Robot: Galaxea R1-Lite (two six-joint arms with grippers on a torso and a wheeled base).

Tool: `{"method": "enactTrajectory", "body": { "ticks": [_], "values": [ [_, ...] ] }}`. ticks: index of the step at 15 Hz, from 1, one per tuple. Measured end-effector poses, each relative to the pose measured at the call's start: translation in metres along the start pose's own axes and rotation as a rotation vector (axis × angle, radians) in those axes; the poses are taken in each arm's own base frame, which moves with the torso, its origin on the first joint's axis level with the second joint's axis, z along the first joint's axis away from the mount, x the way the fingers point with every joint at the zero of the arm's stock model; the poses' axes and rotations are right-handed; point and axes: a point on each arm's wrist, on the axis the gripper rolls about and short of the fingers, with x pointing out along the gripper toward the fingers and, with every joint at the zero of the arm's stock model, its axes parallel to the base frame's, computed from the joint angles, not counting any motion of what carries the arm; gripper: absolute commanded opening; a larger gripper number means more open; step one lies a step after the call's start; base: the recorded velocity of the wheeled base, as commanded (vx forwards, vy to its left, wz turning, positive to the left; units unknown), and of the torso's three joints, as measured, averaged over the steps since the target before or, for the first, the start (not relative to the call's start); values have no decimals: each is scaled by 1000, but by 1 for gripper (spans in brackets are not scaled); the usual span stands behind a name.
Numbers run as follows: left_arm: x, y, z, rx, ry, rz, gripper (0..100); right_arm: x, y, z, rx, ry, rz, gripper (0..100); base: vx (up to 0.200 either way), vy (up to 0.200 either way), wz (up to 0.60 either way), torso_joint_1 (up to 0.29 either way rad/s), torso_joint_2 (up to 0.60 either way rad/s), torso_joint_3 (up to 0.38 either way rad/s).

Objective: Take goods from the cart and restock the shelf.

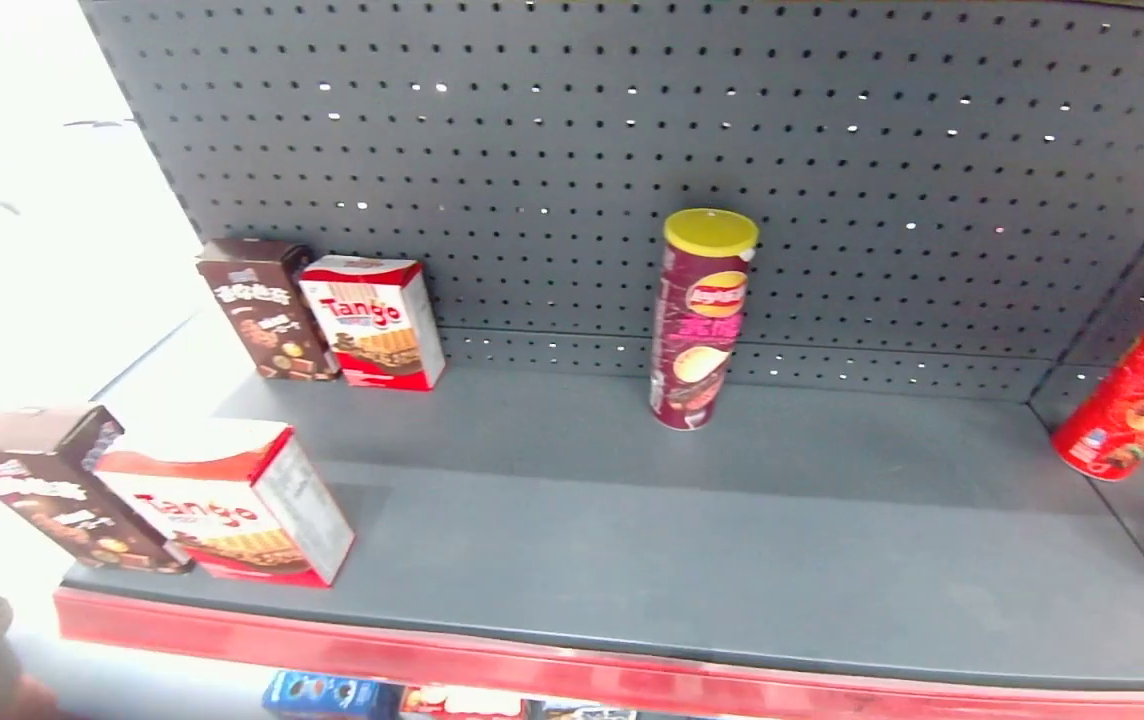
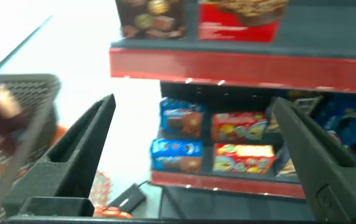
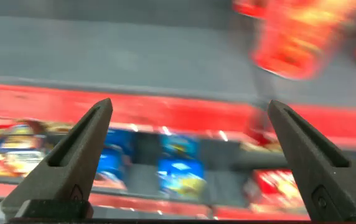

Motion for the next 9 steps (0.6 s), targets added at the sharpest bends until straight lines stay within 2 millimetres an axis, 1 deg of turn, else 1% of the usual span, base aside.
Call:
{"method": "enactTrajectory", "body": {
  "ticks": [5, 9],
  "values": [
    [0, 0, 0, 0, 0, 1, 100, 0, 0, 0, 0, 0, -2, 100, 0, 0, 600, 1, 0, 4],
    [0, 0, 0, 0, 0, 0, 100, 0, 0, 0, 7, -1, -5, 100, 0, 0, 0, 0, 0, 0]
  ]
}}
